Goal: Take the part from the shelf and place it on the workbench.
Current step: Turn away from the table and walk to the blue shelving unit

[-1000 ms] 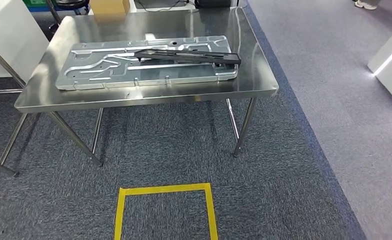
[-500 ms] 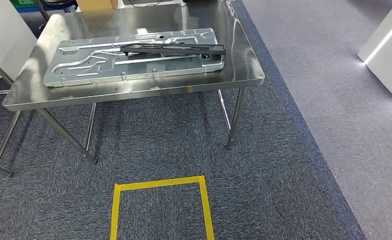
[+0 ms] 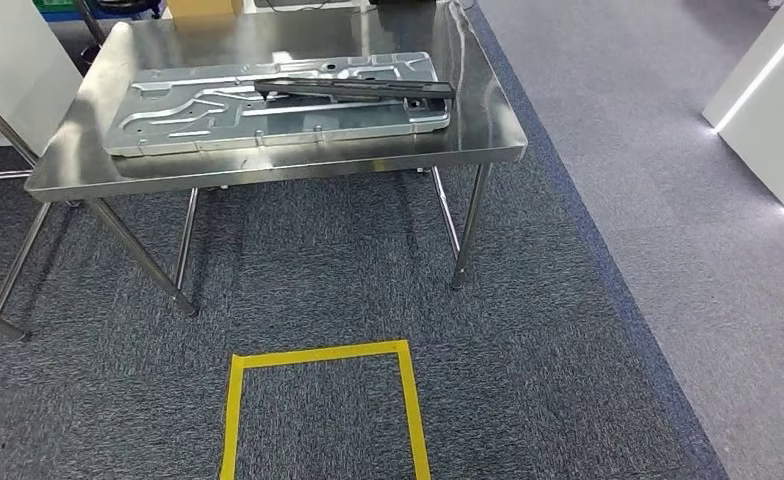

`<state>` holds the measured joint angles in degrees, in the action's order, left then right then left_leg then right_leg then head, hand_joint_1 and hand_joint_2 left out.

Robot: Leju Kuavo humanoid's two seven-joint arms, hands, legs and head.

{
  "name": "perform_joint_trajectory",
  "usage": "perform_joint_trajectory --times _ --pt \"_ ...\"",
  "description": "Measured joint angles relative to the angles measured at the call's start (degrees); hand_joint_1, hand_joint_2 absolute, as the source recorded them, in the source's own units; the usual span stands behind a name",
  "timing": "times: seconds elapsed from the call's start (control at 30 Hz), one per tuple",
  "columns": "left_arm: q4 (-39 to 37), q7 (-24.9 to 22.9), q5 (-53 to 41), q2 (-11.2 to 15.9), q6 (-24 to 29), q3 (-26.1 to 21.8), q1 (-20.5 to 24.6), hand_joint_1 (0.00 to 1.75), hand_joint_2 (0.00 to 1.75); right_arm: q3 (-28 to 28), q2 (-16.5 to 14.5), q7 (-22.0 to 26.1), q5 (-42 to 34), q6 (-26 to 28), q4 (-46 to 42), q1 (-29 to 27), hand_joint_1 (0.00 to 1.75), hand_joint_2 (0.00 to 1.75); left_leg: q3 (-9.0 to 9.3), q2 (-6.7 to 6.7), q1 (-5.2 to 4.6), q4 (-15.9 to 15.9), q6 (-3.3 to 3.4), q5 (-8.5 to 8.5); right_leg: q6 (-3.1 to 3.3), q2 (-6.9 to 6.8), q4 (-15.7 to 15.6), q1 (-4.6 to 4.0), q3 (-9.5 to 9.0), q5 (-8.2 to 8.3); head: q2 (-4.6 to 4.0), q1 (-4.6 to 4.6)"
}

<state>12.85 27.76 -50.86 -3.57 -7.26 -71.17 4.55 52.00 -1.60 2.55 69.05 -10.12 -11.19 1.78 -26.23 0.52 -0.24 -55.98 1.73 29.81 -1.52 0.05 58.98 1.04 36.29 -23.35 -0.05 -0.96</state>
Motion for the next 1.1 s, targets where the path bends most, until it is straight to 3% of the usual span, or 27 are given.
perform_joint_trajectory --times 0.07,0.13,0.17,0.2,0.23,0.3,0.37,0.4,0.47,0.5,0.53,0.57,0.63,0.67,0.7,0.73,0.77,0.8,0.83,0.9,0.93,1.0,1.03,1.1 --pt "0.0 0.0 0.5 0.0 0.0 0.0 0.1 0.00 0.00 0.0 -0.1 0.0 0.6 0.0 0.0 0.0 0.00 0.00 -1.25 0.25 0.11 0.4 0.80 -1.47 -0.20 0.03 3.4 0.06 1.21 -4.30 0.01 0.12" --pt "0.0 -0.2 1.2 0.1 0.0 0.0 0.0 0.00 0.00 0.0 -0.3 0.1 1.4 0.3 0.0 0.0 0.00 0.00 -3.00 0.33 -0.19 0.2 1.21 -2.74 -0.35 0.02 10.3 0.07 2.78 -9.97 0.01 0.20" --pt "0.0 -0.3 1.6 0.2 0.2 -0.1 0.0 0.00 0.00 -0.1 -0.4 0.4 1.9 0.5 0.0 0.0 0.00 0.00 -3.98 0.37 -0.33 0.1 1.21 -3.39 -0.45 0.02 13.4 0.07 3.08 -11.29 0.01 0.20" --pt "0.0 -0.5 2.0 0.2 0.4 -0.2 0.0 0.00 0.00 -0.2 -0.5 0.7 2.4 0.7 0.0 0.0 0.00 0.00 -5.04 0.40 -0.44 -0.1 1.17 -4.04 -0.49 0.01 15.1 0.08 2.67 -11.22 0.01 0.19" --pt "0.0 -0.6 2.5 0.2 0.7 -0.4 0.0 0.00 0.00 -0.4 -0.6 0.9 3.0 0.8 0.0 0.0 0.00 0.00 -6.07 0.42 -0.49 -0.5 1.09 -4.61 -0.46 0.00 14.7 0.08 1.32 -9.92 0.01 0.20" --pt "0.0 -0.8 3.3 0.1 1.2 -0.9 -0.1 0.00 0.00 -1.1 -0.7 1.3 4.0 0.7 0.1 0.2 0.00 0.00 -7.95 0.40 -0.55 -1.2 0.84 -5.56 -0.12 -0.01 8.4 0.03 -4.21 -7.32 0.01 0.19" --pt "0.0 -0.9 3.7 0.0 1.6 -1.3 -0.2 0.00 0.00 -1.7 -0.7 1.4 4.5 0.6 0.0 0.5 0.00 0.00 -9.02 0.43 -0.61 -1.9 0.37 -6.32 0.37 -0.02 0.3 -0.32 -9.89 -7.75 0.01 0.14" --pt "0.0 -0.9 3.8 -0.1 1.7 -1.5 -0.2 0.00 0.00 -2.0 -0.7 1.5 4.6 0.6 0.0 0.7 0.00 0.00 -9.26 0.48 -0.55 -2.0 0.06 -6.75 0.62 -0.02 -2.1 -0.57 -11.33 -8.33 0.01 0.17" --pt "0.0 -0.9 4.0 -0.1 2.0 -1.8 -0.3 0.00 0.00 -2.3 -0.7 1.5 4.9 0.4 0.1 0.8 0.00 0.00 -9.57 0.51 -0.37 -1.9 -0.61 -7.69 1.22 -0.11 -3.3 -0.76 -11.23 -7.97 0.01 0.28" --pt "0.0 -0.9 4.0 -0.1 2.2 -2.0 -0.3 0.00 0.00 -2.5 -0.7 1.4 5.0 0.2 0.1 0.8 0.00 0.00 -9.91 0.37 -0.26 -2.2 -0.93 -7.35 1.64 -0.22 -3.5 -0.68 -10.74 -7.30 0.01 0.32" --pt "0.0 -0.9 4.1 -0.2 2.5 -2.2 -0.4 0.00 0.00 -2.7 -0.7 1.1 5.2 -0.1 0.1 0.9 0.00 0.00 -10.46 0.20 -0.17 -3.2 -1.23 -5.87 2.09 -0.34 -3.6 -0.54 -10.06 -6.52 0.01 0.26" --pt "0.0 -0.9 4.1 -0.2 2.7 -2.4 -0.5 0.00 0.00 -2.9 -0.6 0.9 5.4 -0.2 0.1 0.9 0.00 0.00 -11.18 0.04 -0.05 -5.2 -1.54 -3.36 2.45 -0.45 -3.8 -0.36 -9.24 -5.72 0.01 0.19" --pt "0.0 -0.9 4.1 -0.3 3.0 -2.6 -0.8 0.00 0.00 -3.1 -0.5 0.6 5.5 -0.4 0.1 0.9 0.00 0.00 -12.61 -0.10 0.37 -11.9 -2.09 2.62 2.75 -0.52 -3.6 -0.41 -7.43 -4.35 0.01 0.06" --pt "0.0 -1.0 4.1 -0.4 3.1 -2.7 -0.8 0.00 0.00 -3.2 -0.5 0.6 5.6 -0.4 0.1 0.8 0.00 0.00 -12.91 -0.10 0.58 -15.2 -2.34 4.13 2.69 -0.55 -3.5 -0.41 -6.45 -3.70 0.01 0.05" --pt "0.0 -1.0 4.1 -0.4 3.2 -2.8 -0.9 0.00 0.00 -3.2 -0.5 0.6 5.6 -0.4 0.1 0.7 0.00 0.00 -12.62 -0.09 0.77 -17.3 -2.58 4.16 2.57 -0.58 -3.3 -0.39 -5.41 -3.04 0.00 0.05" --pt "0.0 -1.0 4.1 -0.4 3.3 -2.9 -0.9 0.00 0.00 -3.3 -0.5 0.5 5.7 -0.4 0.1 0.7 0.00 0.00 -11.54 -0.09 0.95 -17.7 -2.78 2.90 2.39 -0.60 -3.0 -0.32 -4.28 -2.42 0.00 0.04" --pt "0.0 -1.0 4.2 -0.4 3.4 -3.0 -0.9 0.00 0.00 -3.4 -0.5 0.4 5.8 -0.5 0.1 0.7 0.00 0.00 -9.57 -0.09 1.12 -16.1 -2.94 1.06 2.16 -0.60 -2.6 -0.20 -3.17 -1.86 0.00 0.04" --pt "0.0 -1.1 4.3 -0.4 3.6 -3.0 -0.9 0.00 0.00 -3.4 -0.5 0.3 5.9 -0.5 0.1 0.8 0.00 0.00 -6.73 -0.12 1.29 -12.8 -3.05 -0.30 1.87 -0.58 -2.2 -0.10 -2.20 -1.39 0.00 0.03" --pt "0.0 -1.2 4.4 -0.4 3.8 -3.1 -0.8 0.00 0.00 -3.5 -0.5 0.2 6.0 -0.6 0.1 0.8 0.00 0.00 -3.42 -0.17 1.32 -8.3 -3.09 -0.46 1.53 -0.56 -1.7 -0.08 -1.39 -0.99 0.01 0.01" --pt "0.0 -1.5 4.6 -0.5 4.1 -3.2 -0.6 0.00 0.00 -3.7 -0.5 0.1 6.3 -1.0 0.1 0.8 0.00 0.00 1.17 -0.39 1.18 -1.2 -2.68 1.09 0.77 -0.59 -1.1 -0.12 -0.57 -0.13 0.01 0.02" --pt "0.0 -1.8 4.6 -0.5 4.2 -3.4 -0.5 0.00 0.00 -3.9 -0.5 0.2 6.4 -1.2 0.1 0.9 0.00 0.00 1.88 -0.47 0.98 0.3 -2.34 1.72 0.36 -0.62 -1.1 -0.16 -0.39 0.38 0.01 0.01" --pt "0.0 -2.1 4.7 -0.5 4.5 -3.7 -0.5 0.00 0.00 -4.1 -0.5 0.4 6.6 -1.4 0.1 0.9 0.00 0.00 1.09 -0.35 0.91 0.5 -1.36 1.07 -0.42 -0.58 -1.1 -0.01 -0.09 1.00 0.01 0.00" --pt "0.0 -2.2 4.7 -0.5 4.6 -3.8 -0.5 0.00 0.00 -4.2 -0.5 0.5 6.7 -1.5 0.1 0.9 0.00 0.00 0.51 -0.20 0.91 0.5 -0.80 0.51 -0.70 -0.52 -0.4 0.08 0.37 -0.07 0.01 0.01" --pt "0.0 -2.3 4.5 -0.5 4.7 -4.0 -0.4 0.00 0.00 -4.4 -0.5 0.7 6.5 -1.4 0.1 1.0 0.00 0.00 -0.87 0.09 0.82 0.6 0.14 -0.83 -0.96 -0.40 4.4 0.26 1.96 -5.27 0.01 0.09"
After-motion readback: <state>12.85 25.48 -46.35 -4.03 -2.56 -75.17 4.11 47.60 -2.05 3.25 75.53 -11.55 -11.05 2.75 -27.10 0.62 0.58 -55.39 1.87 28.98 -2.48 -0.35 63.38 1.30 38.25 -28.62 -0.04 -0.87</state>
